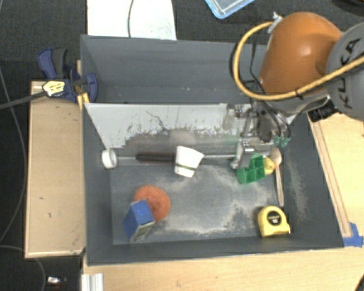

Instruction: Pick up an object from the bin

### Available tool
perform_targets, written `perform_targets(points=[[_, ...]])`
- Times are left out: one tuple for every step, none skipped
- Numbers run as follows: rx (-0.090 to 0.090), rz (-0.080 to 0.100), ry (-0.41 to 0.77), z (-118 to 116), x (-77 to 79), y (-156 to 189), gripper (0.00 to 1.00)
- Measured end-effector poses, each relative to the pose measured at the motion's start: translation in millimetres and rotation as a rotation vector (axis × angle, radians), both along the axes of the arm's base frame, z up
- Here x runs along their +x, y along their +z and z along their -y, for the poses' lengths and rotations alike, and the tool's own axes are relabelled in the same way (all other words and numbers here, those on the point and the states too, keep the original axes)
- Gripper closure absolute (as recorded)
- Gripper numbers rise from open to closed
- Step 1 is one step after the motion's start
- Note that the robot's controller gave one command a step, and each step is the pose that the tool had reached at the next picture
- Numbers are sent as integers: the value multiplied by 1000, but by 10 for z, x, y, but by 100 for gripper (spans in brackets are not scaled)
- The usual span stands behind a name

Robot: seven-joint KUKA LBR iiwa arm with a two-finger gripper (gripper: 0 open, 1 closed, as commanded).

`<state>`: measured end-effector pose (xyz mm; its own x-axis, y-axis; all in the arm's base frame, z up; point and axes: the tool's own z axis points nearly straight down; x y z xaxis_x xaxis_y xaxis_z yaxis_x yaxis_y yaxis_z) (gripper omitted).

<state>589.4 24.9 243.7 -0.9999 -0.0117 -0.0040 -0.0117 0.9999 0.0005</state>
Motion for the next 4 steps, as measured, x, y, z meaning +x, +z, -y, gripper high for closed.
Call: perform_targets(points=[[0, 3, -1, 4, -2, 308, 0], [1, 4, 37, -181, 44, 381, 0], [-1, 9, 80, 692, 0, 93, 0], [0, 12, 245, 1166, -160, -226, 0]])
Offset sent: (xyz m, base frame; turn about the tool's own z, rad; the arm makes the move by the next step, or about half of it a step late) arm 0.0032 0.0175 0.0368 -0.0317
